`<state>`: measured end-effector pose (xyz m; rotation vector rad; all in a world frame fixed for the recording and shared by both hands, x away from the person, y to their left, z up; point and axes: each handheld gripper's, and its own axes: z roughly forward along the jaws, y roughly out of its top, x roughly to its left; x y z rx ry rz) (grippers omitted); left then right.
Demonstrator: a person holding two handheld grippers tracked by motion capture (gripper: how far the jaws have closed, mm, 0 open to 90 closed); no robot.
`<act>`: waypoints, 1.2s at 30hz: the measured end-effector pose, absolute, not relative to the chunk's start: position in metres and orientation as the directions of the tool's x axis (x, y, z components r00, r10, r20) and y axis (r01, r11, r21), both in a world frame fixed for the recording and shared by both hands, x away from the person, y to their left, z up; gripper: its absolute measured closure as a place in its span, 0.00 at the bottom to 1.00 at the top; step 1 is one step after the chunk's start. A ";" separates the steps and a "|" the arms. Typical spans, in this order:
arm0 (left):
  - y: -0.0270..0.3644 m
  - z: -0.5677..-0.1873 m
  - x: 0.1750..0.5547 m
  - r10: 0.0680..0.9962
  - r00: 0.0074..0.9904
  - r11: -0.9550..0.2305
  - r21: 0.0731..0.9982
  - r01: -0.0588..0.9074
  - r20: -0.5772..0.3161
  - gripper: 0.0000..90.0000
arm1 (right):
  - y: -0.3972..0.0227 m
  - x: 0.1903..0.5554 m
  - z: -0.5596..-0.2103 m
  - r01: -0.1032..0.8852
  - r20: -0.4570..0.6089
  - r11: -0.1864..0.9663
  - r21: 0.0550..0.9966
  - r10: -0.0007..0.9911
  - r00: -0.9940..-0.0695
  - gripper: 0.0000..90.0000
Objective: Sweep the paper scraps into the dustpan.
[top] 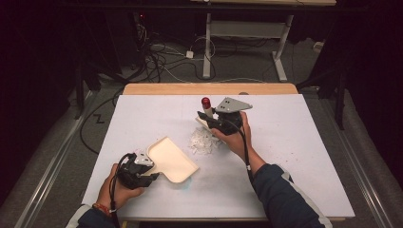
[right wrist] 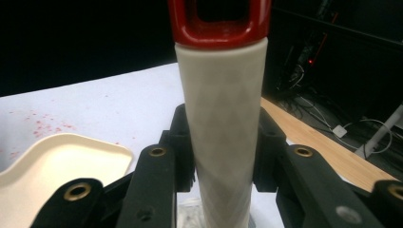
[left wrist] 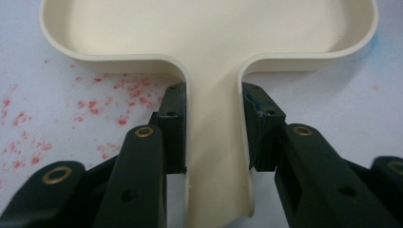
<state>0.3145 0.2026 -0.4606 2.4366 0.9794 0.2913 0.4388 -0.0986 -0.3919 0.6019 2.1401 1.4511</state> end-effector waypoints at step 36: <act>0.197 -0.463 0.318 0.691 0.723 -0.630 0.500 0.594 0.012 0.70 | -0.107 0.466 -0.391 0.037 -0.264 0.405 0.914 0.662 -0.701 0.77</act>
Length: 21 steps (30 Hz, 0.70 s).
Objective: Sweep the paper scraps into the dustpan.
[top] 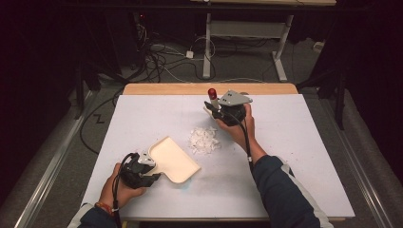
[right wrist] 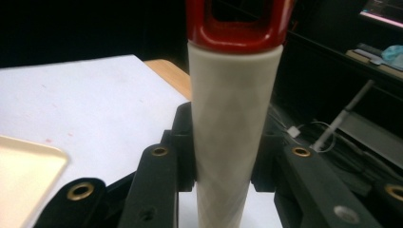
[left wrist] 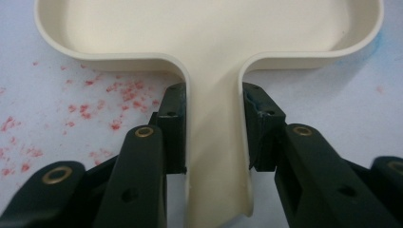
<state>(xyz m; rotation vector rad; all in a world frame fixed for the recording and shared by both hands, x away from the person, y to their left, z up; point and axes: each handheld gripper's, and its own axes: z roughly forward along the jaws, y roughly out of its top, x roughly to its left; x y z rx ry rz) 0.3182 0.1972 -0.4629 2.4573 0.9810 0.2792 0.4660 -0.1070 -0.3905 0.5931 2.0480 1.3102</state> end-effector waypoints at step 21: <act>0.179 -0.463 0.336 0.650 0.759 -0.679 0.459 0.573 0.015 0.70 | -0.066 0.417 -0.398 0.028 -0.145 0.312 0.950 0.517 -0.844 0.77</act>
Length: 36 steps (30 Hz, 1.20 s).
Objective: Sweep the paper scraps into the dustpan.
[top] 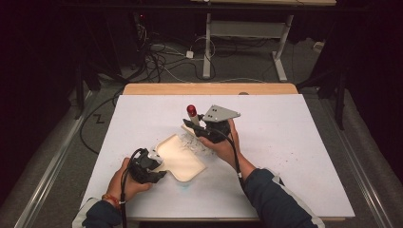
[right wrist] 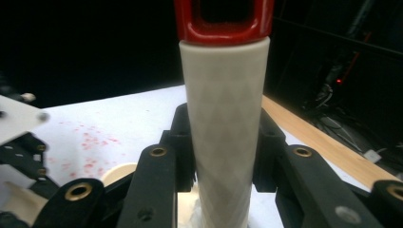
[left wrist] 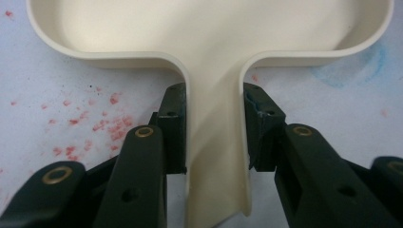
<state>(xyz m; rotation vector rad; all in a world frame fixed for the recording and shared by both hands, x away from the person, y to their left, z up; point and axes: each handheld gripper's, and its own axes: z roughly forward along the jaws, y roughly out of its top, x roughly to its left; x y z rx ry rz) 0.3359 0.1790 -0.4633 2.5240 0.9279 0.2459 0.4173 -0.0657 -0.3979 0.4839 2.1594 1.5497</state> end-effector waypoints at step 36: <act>0.183 -0.464 0.321 0.661 0.750 -0.673 0.460 0.579 0.023 0.70 | -0.075 0.382 -0.355 -0.035 -0.168 0.274 0.961 0.477 -0.863 0.77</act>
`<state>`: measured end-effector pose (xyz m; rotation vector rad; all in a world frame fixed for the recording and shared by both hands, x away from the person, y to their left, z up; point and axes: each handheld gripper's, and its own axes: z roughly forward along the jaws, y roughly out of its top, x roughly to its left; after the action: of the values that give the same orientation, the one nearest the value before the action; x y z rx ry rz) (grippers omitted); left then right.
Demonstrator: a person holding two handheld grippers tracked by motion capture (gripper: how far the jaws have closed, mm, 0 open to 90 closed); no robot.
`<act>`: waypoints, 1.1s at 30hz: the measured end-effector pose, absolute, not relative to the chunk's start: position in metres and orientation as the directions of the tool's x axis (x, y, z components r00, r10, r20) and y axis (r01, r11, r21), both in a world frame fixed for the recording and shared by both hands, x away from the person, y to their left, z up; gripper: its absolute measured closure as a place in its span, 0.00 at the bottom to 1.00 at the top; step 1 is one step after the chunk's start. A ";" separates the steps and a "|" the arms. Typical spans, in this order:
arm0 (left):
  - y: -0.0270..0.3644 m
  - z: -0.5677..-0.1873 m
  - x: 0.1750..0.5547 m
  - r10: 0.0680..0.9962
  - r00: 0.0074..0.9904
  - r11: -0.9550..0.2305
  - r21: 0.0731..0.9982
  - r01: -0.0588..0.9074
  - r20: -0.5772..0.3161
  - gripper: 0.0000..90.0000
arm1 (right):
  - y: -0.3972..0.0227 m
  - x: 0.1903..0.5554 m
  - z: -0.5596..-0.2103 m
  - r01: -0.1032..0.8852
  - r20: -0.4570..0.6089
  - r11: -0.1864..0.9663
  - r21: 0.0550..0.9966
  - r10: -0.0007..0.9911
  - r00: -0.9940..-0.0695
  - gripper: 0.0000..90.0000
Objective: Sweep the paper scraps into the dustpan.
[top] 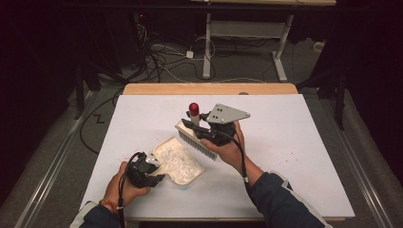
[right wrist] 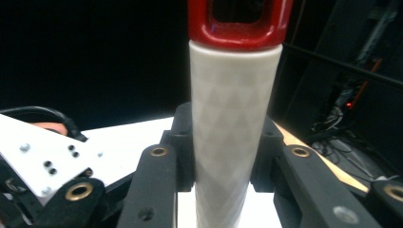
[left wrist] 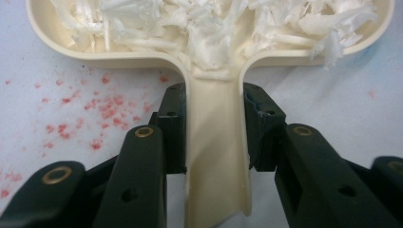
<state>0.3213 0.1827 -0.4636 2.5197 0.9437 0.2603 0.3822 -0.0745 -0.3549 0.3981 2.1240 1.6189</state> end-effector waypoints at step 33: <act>0.188 -0.465 0.328 0.675 0.738 -0.651 0.462 0.602 -0.011 0.70 | -0.030 0.380 -0.395 -0.106 -0.269 0.420 0.902 0.350 -0.898 0.77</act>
<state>0.3278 0.1877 -0.4646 2.4981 0.9736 0.2238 0.3799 -0.0300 -0.3949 0.2072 2.2614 1.4806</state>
